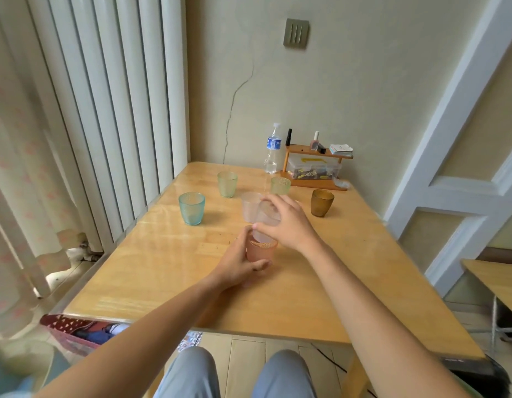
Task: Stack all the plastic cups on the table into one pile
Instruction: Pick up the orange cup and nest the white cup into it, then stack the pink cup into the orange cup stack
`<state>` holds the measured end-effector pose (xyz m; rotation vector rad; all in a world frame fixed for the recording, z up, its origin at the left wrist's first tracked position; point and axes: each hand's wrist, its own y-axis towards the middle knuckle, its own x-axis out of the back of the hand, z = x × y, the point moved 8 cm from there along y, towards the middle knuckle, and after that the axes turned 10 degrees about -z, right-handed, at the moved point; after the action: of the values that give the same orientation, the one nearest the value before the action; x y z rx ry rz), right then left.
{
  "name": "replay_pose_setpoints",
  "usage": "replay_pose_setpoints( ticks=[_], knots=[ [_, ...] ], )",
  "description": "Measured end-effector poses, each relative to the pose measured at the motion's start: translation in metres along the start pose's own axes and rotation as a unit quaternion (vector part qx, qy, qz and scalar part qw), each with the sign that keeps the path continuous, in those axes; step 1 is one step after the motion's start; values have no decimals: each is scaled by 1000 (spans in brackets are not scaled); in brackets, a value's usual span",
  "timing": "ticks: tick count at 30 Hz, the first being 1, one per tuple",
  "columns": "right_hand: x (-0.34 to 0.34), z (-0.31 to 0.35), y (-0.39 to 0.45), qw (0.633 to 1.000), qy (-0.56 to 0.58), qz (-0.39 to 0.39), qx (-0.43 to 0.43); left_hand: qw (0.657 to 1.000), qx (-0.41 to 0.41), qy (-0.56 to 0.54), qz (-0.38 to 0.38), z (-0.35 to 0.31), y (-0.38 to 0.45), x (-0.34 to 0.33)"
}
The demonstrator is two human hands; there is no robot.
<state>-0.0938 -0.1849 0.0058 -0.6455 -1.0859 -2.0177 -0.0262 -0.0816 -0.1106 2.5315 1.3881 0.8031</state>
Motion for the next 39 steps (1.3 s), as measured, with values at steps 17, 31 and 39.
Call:
replay_pose_setpoints(
  ticks=[17, 31, 39],
  knots=[
    [-50, -12, -17, 998, -10, 54, 21, 999, -27, -19, -7, -6, 9, 9],
    [-15, -70, 61, 987, 25, -125, -94, 999, 11, -23, -23, 19, 45, 17],
    [-41, -136, 71, 968, -52, -64, -236, 999, 16, -34, -15, 25, 44, 12]
  ],
)
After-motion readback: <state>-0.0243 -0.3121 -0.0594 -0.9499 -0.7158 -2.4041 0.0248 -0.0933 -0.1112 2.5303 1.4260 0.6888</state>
